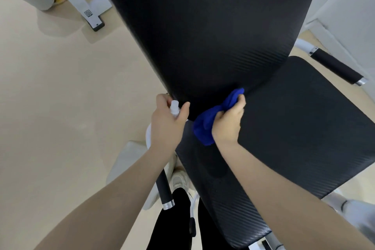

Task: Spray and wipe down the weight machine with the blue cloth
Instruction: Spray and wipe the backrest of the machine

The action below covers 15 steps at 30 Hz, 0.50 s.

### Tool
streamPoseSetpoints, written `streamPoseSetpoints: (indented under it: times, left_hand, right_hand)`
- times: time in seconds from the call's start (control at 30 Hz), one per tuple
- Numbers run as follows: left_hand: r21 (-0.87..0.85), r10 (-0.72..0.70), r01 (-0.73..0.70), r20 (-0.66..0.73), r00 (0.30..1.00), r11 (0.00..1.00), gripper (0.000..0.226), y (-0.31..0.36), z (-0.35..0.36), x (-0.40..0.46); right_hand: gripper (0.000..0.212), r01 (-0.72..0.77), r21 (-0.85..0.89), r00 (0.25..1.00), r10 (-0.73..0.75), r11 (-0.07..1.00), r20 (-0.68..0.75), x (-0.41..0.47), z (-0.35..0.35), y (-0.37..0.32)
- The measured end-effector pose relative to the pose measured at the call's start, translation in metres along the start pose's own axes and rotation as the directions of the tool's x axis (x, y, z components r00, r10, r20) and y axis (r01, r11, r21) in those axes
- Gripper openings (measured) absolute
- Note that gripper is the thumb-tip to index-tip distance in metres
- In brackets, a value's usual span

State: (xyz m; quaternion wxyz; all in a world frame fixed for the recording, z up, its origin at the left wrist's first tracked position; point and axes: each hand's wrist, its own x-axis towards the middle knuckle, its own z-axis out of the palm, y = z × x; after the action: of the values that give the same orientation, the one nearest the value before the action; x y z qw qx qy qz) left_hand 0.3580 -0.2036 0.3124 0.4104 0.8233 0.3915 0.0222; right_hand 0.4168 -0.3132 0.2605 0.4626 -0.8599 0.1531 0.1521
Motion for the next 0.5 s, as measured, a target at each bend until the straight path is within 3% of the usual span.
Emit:
streamPoseSetpoints:
  times: [0.07, 0.23, 0.33, 0.43, 0.5]
  left_hand:
    - [0.007, -0.021, 0.021, 0.016, 1.0, 1.0, 0.03, -0.004, 0.003, 0.0]
    - [0.027, -0.014, 0.011, 0.086, 0.996, 1.0, 0.029, -0.004, -0.002, 0.005]
    - [0.029, -0.013, 0.01, 0.084, 0.996, 1.0, 0.028, -0.007, -0.001, 0.006]
    - [0.013, -0.014, 0.013, 0.055, 0.998, 1.0, 0.028, -0.013, 0.006, 0.005]
    - [0.0, -0.009, 0.009, 0.039, 0.999, 1.0, 0.027, -0.013, 0.009, 0.003]
  right_hand:
    - [0.059, -0.011, 0.118, 0.999, 0.006, 0.993, 0.043, 0.003, 0.0, 0.008]
    - [0.052, -0.087, 0.327, 0.947, 0.18, 0.941, -0.265, 0.078, -0.037, -0.003]
    - [0.053, -0.159, 0.381, 0.952, 0.244, 0.911, -0.185, 0.109, -0.058, -0.005]
    - [0.056, -0.179, 0.232, 0.969, 0.212, 0.956, -0.125, 0.089, -0.046, -0.004]
    - [0.056, -0.189, 0.164, 0.981, 0.193, 0.968, -0.009, 0.06, -0.034, 0.005]
